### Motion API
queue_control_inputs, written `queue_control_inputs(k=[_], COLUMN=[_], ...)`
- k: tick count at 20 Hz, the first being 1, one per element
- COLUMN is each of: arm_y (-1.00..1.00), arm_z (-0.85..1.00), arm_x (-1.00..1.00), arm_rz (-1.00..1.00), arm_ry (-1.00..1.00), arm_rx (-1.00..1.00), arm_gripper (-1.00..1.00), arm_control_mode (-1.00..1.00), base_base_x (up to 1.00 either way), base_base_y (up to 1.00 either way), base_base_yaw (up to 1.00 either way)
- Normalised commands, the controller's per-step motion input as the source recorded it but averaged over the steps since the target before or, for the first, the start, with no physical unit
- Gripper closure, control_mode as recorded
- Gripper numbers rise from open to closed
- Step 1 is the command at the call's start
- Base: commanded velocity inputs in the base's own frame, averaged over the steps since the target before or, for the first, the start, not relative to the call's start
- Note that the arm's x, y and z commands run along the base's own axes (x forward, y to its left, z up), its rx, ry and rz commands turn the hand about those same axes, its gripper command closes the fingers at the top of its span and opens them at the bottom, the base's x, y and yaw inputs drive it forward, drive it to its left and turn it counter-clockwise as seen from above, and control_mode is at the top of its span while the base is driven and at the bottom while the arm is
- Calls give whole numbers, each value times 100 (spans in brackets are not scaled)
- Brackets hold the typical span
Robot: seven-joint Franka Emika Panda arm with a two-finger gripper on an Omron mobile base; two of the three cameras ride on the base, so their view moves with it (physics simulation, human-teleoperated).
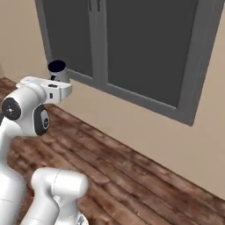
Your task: Open the cabinet directly in front. Then move the wine and the mug to the dining counter with the jar on it.
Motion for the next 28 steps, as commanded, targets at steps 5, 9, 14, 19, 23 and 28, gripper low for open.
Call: queue_control_inputs(k=[5, 9, 14, 19, 23, 28], arm_y=[0, 0, 0, 0, 0, 0], arm_z=[0, 0, 0, 0, 0, 0], arm_x=[0, 0, 0, 0, 0, 0], arm_rz=[0, 0, 0, 0, 0, 0], arm_ry=[0, 0, 0, 0, 0, 0], arm_rx=[0, 0, 0, 0, 0, 0], arm_gripper=[100, 100, 100, 100, 100, 100], arm_control_mode=[100, 100, 100, 100, 100, 100], base_base_x=[-10, -10, -10, -9, -3, -1], base_base_y=[0, 0, 0, 0, 0, 0], base_base_yaw=[97, 98, 99, 100, 87, 10])
